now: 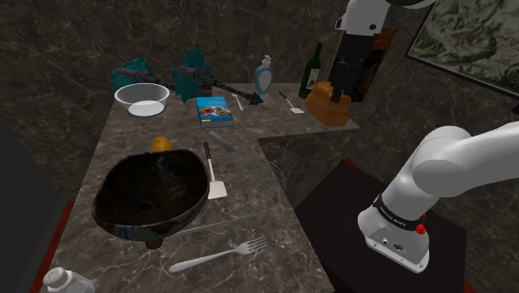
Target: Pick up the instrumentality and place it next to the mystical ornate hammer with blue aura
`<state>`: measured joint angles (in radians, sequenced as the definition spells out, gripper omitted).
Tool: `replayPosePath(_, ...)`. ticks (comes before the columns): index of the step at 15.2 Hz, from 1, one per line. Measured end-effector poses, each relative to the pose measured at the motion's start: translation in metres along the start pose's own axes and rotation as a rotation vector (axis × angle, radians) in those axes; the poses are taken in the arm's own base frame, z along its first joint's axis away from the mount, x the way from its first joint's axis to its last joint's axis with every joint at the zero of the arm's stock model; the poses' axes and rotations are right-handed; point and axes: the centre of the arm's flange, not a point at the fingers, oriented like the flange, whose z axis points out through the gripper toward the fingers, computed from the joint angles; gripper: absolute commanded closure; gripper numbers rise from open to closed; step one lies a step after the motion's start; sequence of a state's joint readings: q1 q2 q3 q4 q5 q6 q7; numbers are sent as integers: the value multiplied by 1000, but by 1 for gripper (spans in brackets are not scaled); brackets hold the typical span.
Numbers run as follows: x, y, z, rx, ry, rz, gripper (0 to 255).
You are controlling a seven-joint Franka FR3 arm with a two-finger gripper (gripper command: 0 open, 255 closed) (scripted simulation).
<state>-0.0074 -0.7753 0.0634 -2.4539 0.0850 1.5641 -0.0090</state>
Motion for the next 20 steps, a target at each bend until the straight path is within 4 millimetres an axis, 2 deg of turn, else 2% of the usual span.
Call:
replayPosePath(2,1,-5,4,-1,2,7,0)
replayPosePath(5,17,-28,20,-3,15,46,0)
replayPosePath(10,45,-70,59,-7,41,124,0)
replayPosePath(20,120,-150,129,-16,96,281,0)
